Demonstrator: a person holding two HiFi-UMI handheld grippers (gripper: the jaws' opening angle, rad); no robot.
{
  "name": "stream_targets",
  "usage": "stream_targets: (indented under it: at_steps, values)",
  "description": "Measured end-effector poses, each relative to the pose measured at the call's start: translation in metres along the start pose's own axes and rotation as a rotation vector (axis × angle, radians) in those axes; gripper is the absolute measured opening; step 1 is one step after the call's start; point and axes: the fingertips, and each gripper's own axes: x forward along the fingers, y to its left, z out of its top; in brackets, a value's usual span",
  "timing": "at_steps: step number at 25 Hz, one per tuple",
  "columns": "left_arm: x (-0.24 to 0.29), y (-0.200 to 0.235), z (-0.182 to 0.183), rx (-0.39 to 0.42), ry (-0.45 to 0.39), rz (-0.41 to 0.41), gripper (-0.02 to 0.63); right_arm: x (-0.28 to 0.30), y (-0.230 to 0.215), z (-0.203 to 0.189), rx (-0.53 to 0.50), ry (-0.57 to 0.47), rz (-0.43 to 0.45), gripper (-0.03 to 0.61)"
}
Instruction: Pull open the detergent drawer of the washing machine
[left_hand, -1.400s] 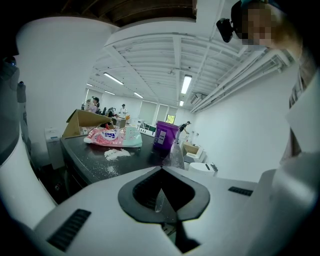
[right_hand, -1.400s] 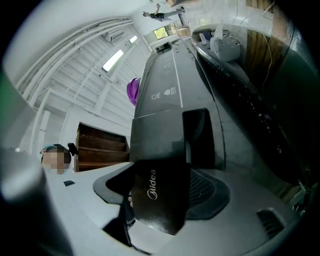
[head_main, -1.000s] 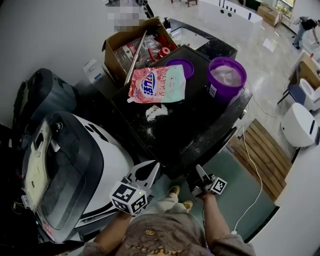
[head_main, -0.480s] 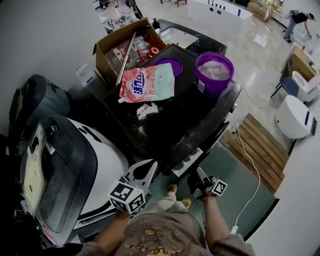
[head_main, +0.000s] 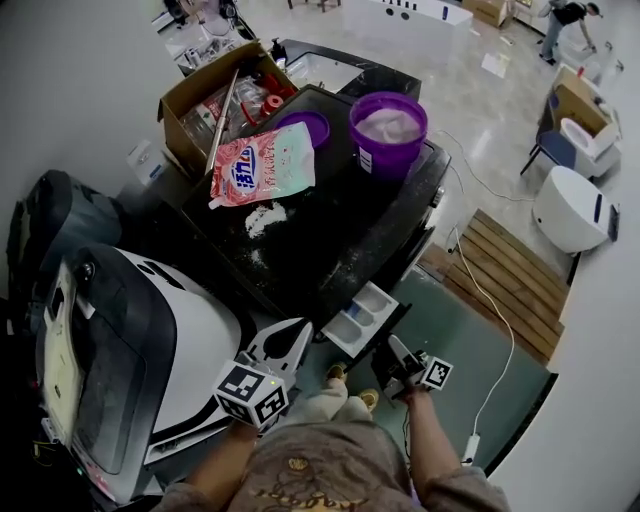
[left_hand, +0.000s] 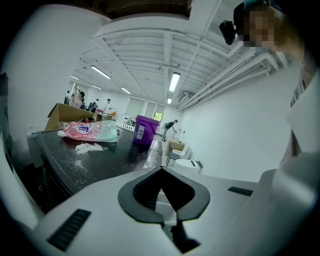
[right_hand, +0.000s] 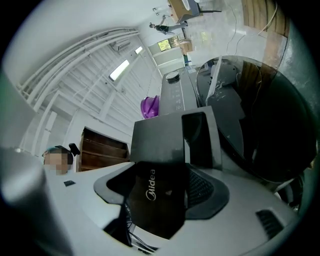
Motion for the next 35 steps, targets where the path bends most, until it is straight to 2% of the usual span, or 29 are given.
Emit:
stream_targets:
  at_steps: [14,25,31,35]
  values:
    - [0.007,-0.024,-0.005,0.018,0.019,-0.042,0.021,-0.037,0.019,0.006,-0.017,0.026,-0.011,0.295]
    - [0.012,-0.042,-0.005,0.009,0.021,-0.073,0.021,-0.041,0.021,0.006,-0.024,0.046,-0.029,0.295]
    - [0.012,-0.046,-0.007,0.02,0.035,-0.086,0.021,-0.043,0.017,0.006,-0.057,0.039,-0.082,0.342]
    - [0.017,-0.056,-0.002,0.013,0.03,-0.122,0.021,-0.047,0.019,0.008,-0.1,0.027,-0.122,0.33]
